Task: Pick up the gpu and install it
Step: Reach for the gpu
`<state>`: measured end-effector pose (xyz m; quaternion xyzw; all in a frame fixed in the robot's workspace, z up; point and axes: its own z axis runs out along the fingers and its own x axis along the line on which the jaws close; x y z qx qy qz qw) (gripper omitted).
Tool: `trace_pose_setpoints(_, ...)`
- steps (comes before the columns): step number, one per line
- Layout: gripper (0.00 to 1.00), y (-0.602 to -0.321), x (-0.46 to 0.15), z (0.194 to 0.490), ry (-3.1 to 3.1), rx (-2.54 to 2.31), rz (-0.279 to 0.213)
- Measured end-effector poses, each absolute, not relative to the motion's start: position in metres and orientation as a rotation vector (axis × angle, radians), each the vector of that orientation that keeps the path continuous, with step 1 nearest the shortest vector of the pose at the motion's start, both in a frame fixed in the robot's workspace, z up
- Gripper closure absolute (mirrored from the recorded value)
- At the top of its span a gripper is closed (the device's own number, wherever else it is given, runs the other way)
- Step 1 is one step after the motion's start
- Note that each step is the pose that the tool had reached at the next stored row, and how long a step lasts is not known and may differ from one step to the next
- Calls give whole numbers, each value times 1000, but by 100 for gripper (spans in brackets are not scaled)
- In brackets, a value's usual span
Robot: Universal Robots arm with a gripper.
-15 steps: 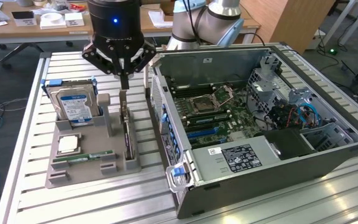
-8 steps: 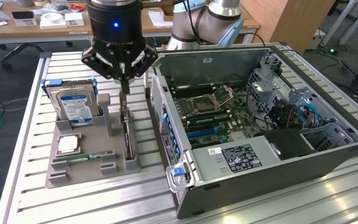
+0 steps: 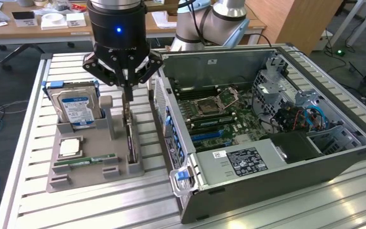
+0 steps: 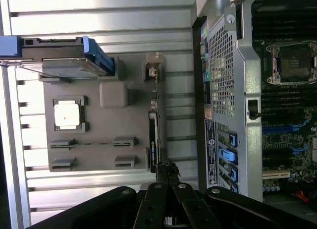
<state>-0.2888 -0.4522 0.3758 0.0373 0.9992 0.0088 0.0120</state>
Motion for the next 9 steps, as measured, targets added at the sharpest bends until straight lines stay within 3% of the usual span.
trace_pose_setpoints(9, 89, -457, -292, 375, 3115, 116, 16)
